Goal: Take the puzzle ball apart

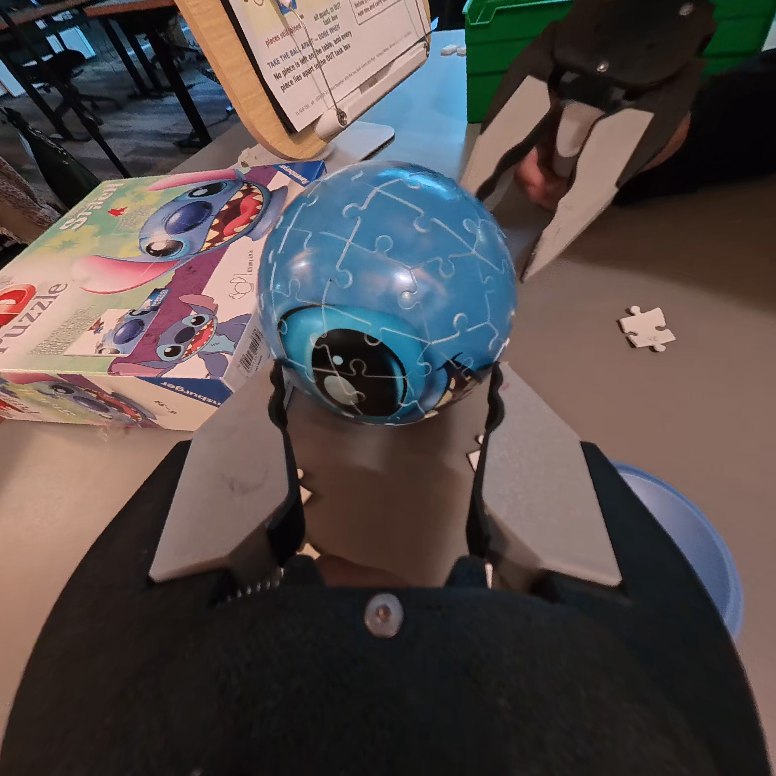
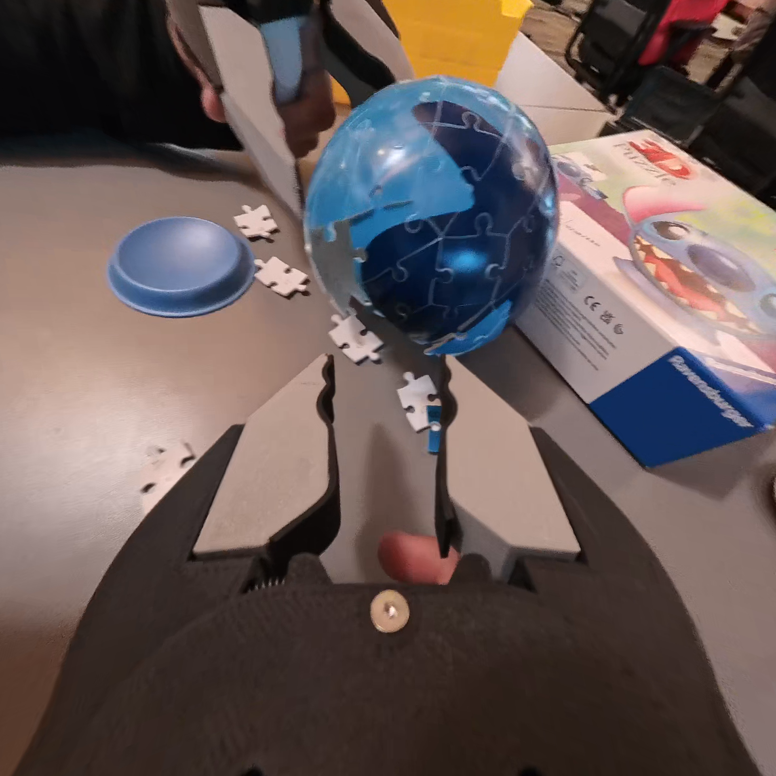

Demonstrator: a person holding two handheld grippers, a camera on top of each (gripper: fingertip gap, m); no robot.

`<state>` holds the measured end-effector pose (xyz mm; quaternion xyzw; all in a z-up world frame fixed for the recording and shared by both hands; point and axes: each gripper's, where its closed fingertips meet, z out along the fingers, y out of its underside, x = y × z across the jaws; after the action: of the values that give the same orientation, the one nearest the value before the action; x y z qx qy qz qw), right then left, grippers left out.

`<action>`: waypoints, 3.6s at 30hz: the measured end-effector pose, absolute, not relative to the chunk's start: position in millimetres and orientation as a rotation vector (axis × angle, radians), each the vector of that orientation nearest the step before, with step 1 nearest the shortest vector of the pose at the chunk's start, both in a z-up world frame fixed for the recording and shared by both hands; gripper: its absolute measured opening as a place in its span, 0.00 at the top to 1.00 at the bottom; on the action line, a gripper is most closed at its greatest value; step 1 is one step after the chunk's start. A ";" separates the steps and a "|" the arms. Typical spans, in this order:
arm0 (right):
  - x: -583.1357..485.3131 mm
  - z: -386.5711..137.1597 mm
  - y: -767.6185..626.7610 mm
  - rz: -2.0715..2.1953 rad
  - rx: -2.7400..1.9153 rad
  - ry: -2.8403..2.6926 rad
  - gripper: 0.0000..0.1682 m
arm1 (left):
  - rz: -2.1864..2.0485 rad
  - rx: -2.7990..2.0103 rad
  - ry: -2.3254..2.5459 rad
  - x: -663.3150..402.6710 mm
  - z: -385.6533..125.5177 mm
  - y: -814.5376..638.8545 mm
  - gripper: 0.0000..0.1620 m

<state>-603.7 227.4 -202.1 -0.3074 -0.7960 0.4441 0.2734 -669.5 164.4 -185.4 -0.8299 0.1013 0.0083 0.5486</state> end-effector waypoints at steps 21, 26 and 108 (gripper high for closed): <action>-600.2 -237.0 211.3 1.029 -0.618 -2.338 0.79 | 0.007 -1.946 0.231 -676.2 -192.9 157.1 0.42; -607.3 -246.7 205.6 0.975 -0.574 -2.401 0.81 | 0.008 -1.933 0.242 -675.0 -193.1 158.5 0.42; -607.5 -204.3 223.4 1.346 -0.493 -2.312 0.84 | 0.108 -1.949 0.294 -683.6 -200.0 157.1 0.43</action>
<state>-607.5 223.4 -204.3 -0.1773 -0.8311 0.4839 0.2091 -683.6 157.1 -200.0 -0.8237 0.1241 0.0455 0.5514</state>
